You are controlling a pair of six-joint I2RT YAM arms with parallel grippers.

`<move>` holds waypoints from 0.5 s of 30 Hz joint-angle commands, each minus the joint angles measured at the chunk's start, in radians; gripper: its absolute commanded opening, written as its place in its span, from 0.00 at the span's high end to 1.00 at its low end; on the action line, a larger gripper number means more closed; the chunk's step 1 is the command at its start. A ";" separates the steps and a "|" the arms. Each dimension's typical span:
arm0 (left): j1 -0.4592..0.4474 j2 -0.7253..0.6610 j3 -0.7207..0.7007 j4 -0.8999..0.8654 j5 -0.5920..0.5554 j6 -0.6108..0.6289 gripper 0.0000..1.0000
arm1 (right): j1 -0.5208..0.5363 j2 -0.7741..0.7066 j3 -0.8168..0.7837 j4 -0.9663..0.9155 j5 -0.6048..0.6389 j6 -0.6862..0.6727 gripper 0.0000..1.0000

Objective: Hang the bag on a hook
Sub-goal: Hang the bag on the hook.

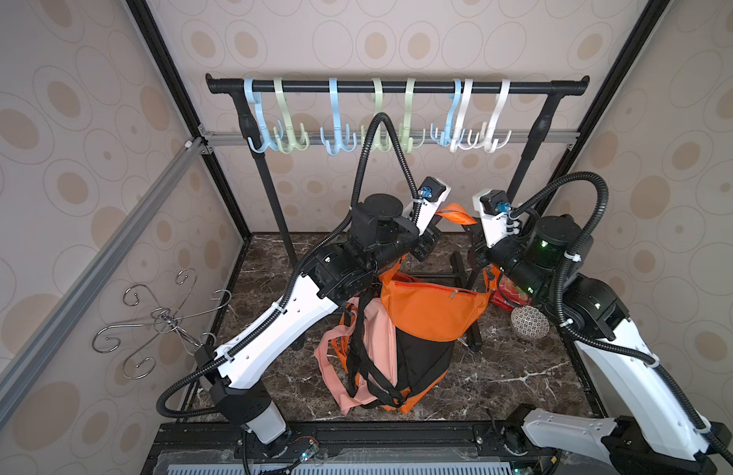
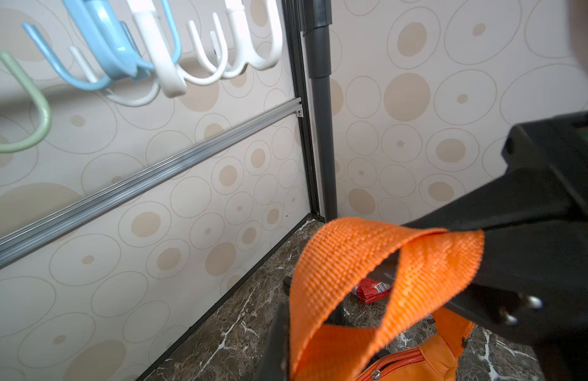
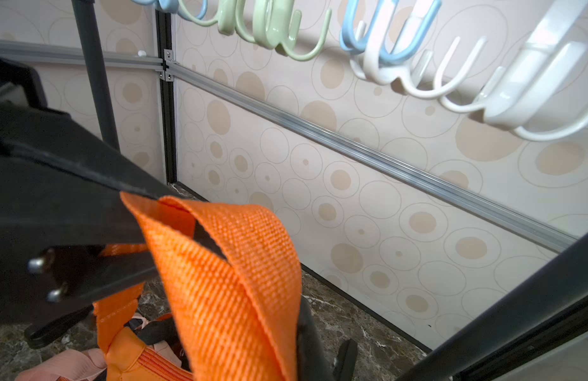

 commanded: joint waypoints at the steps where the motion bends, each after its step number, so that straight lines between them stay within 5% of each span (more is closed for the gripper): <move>1: 0.008 0.027 0.088 -0.016 -0.025 0.038 1.00 | 0.001 -0.030 0.027 0.004 0.100 -0.039 1.00; 9: 0.019 0.173 0.335 -0.082 -0.039 0.074 1.00 | -0.038 -0.002 0.115 -0.009 0.258 -0.104 1.00; 15: 0.049 0.256 0.477 -0.078 0.002 0.052 1.00 | -0.162 0.069 0.282 -0.062 0.116 -0.008 1.00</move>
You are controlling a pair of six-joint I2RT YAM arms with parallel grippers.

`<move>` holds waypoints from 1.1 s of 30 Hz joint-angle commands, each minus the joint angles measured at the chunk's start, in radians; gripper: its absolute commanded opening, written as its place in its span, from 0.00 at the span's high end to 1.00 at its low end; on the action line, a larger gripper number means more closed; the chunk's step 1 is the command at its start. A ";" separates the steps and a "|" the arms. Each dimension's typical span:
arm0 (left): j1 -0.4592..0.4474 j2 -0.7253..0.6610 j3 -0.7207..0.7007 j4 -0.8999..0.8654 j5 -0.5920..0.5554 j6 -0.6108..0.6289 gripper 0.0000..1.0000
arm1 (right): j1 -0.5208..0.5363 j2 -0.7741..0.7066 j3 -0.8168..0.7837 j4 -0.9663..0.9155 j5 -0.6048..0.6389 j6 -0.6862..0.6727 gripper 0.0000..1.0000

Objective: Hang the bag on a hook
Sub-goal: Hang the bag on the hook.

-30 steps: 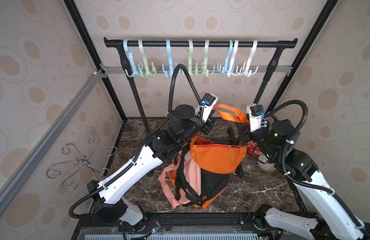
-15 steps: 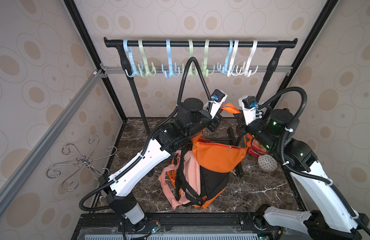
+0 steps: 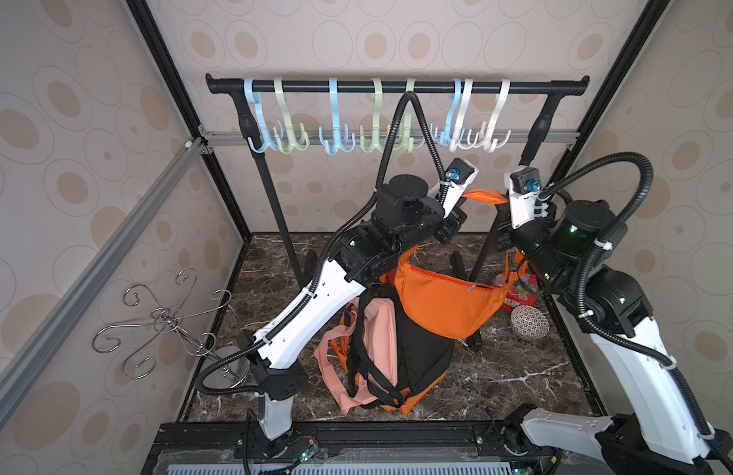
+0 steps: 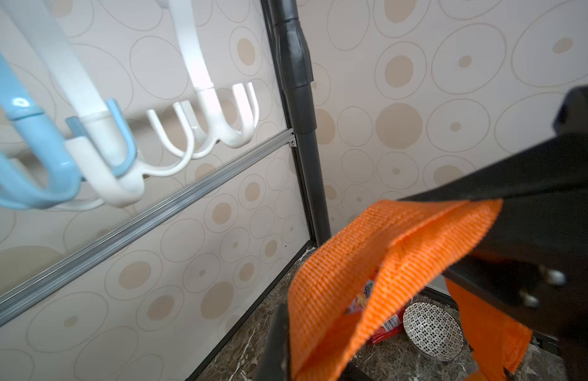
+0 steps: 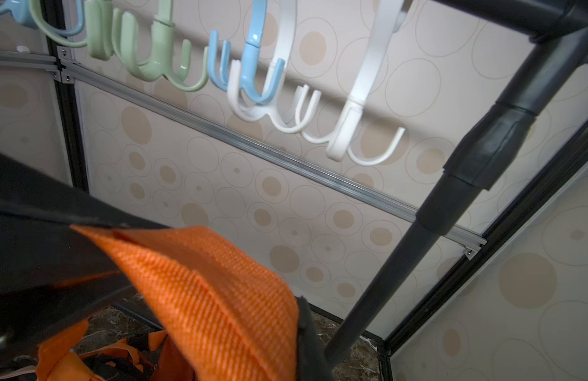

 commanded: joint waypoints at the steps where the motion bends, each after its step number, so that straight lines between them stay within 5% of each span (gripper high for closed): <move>1: 0.048 0.014 0.100 -0.006 -0.034 0.008 1.00 | -0.043 0.026 0.118 -0.012 -0.005 0.045 1.00; 25: 0.076 0.112 0.131 0.215 0.029 -0.050 1.00 | -0.165 0.452 0.856 -0.091 -0.027 0.045 1.00; 33: 0.077 0.040 -0.041 0.267 0.056 -0.039 0.74 | -0.175 0.411 0.795 -0.067 -0.075 0.070 1.00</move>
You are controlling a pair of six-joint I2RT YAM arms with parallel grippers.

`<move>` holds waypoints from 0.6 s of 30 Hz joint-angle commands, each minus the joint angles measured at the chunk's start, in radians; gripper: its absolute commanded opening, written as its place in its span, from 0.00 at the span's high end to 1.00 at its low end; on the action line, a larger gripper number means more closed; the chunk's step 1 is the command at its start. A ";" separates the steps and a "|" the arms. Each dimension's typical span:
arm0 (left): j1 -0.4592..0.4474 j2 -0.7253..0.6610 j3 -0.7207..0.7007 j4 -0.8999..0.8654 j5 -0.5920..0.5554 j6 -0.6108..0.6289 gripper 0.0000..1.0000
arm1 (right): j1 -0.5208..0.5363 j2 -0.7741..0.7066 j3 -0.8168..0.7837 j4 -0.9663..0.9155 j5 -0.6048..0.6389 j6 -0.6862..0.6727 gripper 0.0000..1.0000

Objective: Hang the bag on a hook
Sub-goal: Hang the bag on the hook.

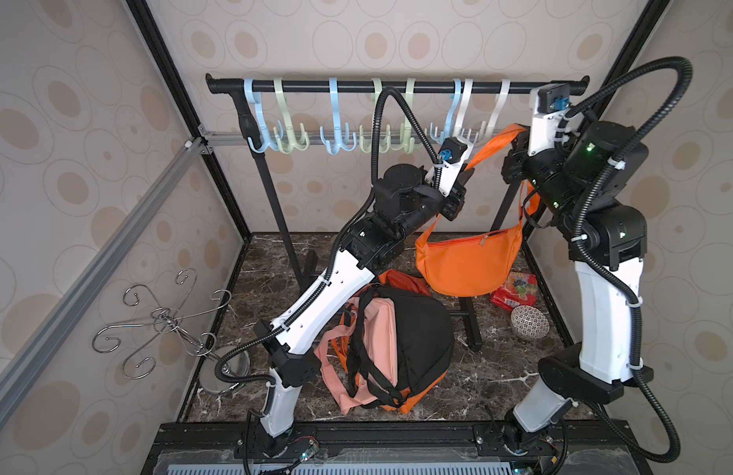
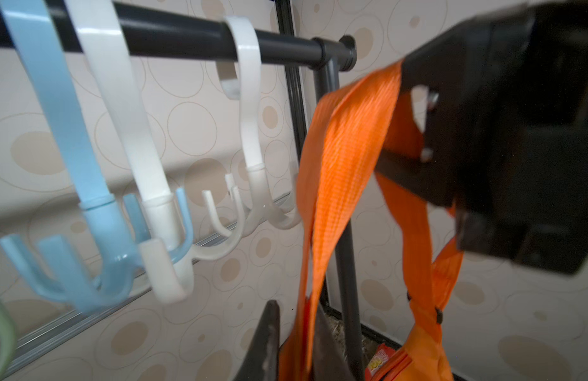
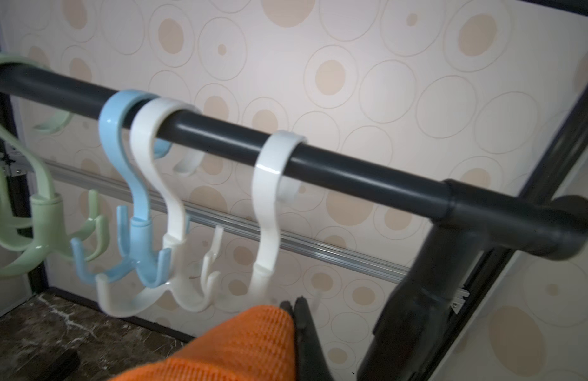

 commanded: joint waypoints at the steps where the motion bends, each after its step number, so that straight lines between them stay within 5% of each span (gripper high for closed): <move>1: 0.014 -0.052 -0.068 0.028 0.004 0.011 0.68 | -0.006 -0.057 0.004 0.100 0.027 0.016 1.00; 5: 0.014 -0.079 -0.134 0.079 0.029 0.000 0.52 | -0.007 -0.053 0.021 0.087 0.030 0.002 1.00; 7: 0.015 -0.085 -0.146 0.095 0.037 0.000 0.53 | -0.007 -0.055 0.021 0.084 0.029 -0.003 1.00; 12: 0.016 -0.072 -0.115 0.096 0.017 -0.009 0.98 | -0.012 -0.045 0.018 0.085 0.027 -0.008 1.00; 18: 0.016 -0.068 -0.117 0.119 0.027 -0.029 1.00 | -0.026 -0.018 0.022 0.090 0.015 0.003 1.00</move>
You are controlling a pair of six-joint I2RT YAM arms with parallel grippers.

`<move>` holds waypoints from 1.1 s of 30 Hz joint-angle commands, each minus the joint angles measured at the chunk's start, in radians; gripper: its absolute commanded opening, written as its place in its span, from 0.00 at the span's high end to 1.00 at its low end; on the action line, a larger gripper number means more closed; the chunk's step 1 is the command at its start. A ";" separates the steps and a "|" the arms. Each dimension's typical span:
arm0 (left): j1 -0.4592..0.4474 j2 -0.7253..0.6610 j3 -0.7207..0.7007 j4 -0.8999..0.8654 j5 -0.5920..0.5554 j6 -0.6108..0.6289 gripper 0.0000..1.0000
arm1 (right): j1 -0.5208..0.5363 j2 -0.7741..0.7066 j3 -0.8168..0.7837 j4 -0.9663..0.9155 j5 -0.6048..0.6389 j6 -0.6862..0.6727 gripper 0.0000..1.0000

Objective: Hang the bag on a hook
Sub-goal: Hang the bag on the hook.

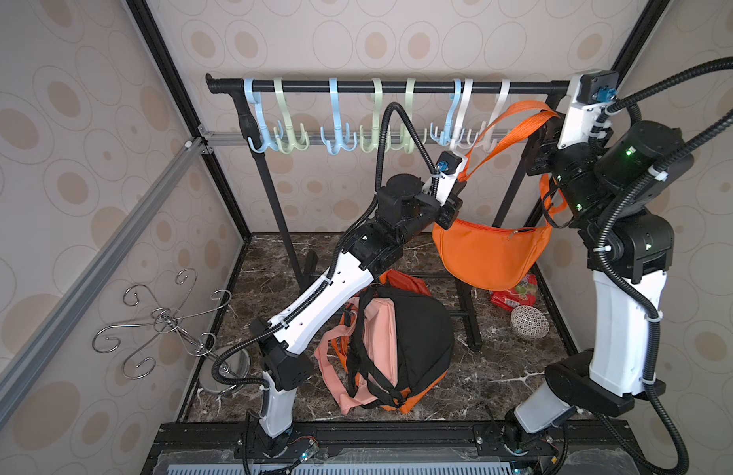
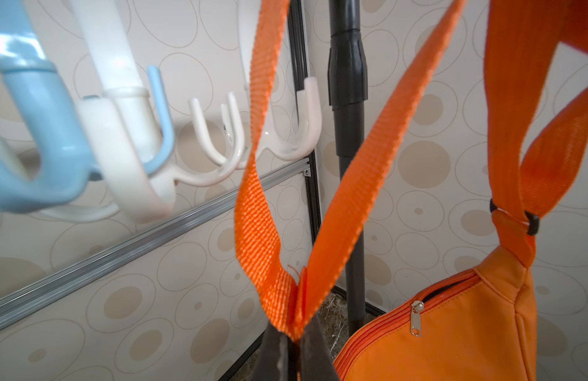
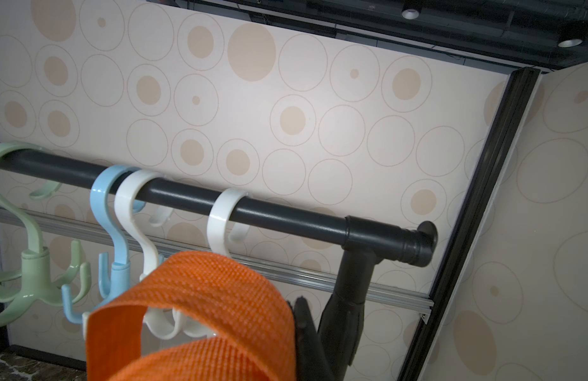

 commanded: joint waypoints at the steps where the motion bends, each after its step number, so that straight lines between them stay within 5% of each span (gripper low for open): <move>1: 0.005 -0.026 0.033 0.053 0.008 -0.014 1.00 | -0.010 0.025 0.020 0.028 -0.008 0.002 1.00; 11: 0.005 -0.068 -0.029 0.130 0.003 -0.039 1.00 | -0.039 0.083 0.033 0.014 -0.058 0.018 1.00; 21: 0.008 0.042 0.228 -0.155 0.004 -0.026 1.00 | -0.097 0.162 0.064 -0.071 -0.160 0.075 1.00; 33: 0.008 0.008 0.100 -0.207 0.075 -0.048 1.00 | -0.134 0.127 -0.153 -0.131 -0.311 0.125 1.00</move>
